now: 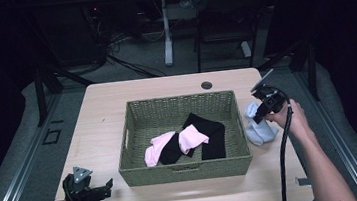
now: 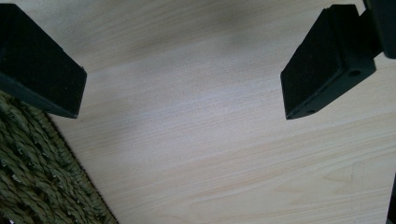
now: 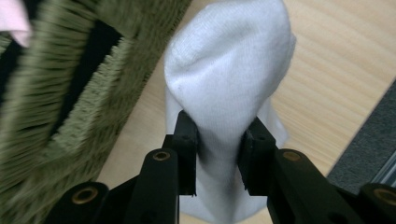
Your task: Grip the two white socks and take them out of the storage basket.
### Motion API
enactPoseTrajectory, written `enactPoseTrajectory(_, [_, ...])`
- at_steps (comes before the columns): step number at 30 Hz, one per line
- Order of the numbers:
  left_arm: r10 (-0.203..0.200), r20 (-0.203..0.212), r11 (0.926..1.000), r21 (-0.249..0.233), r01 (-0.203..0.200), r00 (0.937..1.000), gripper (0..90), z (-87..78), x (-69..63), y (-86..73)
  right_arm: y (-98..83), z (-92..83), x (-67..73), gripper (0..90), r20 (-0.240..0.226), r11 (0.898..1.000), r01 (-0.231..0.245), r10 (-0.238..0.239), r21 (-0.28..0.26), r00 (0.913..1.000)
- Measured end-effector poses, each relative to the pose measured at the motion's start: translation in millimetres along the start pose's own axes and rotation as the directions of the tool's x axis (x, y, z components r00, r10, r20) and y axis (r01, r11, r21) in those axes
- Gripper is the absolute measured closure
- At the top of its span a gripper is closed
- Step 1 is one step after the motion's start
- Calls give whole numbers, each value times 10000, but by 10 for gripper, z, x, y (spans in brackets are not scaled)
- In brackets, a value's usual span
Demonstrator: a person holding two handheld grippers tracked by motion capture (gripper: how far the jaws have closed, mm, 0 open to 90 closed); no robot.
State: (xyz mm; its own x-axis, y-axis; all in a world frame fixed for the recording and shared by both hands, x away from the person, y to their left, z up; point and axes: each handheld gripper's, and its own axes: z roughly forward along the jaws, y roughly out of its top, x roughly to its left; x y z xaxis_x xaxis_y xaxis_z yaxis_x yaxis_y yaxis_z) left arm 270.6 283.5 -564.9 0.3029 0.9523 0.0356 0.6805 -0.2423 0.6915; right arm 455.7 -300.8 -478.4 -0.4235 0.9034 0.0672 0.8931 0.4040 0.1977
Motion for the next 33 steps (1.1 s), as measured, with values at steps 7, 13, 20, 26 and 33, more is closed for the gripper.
enactPoseTrajectory(7, [-55, -18, 10000, 11, 55, 10000, 2, -6, 5, -2, -43, 203, -63, 505, 26, 9993, -342, 342, -135, 9994])
enactPoseTrajectory(13, [-55, -11, 10000, -1, 55, 10000, 2, -8, 3, -3, -128, 64, -69, 355, -43, 9966, -250, 248, -788, 9997])
enactPoseTrajectory(20, [-22, 3, 10000, -25, 22, 10000, 2, -6, -6, 4, -310, -139, -55, 180, -231, 9906, -54, 23, -1367, 9997])
enactPoseTrajectory(26, [15, -16, 10000, 10, -15, 10000, 2, -2, -15, 14, -518, -172, -29, 76, -115, 9914, -32, 17, -1310, 9999])
enactPoseTrajectory(33, [31, -7, 10000, 63, -31, 10000, 2, 21, -36, 22, -766, -148, -32, 31, -39, 9900, -30, 24, -1410, 10000])
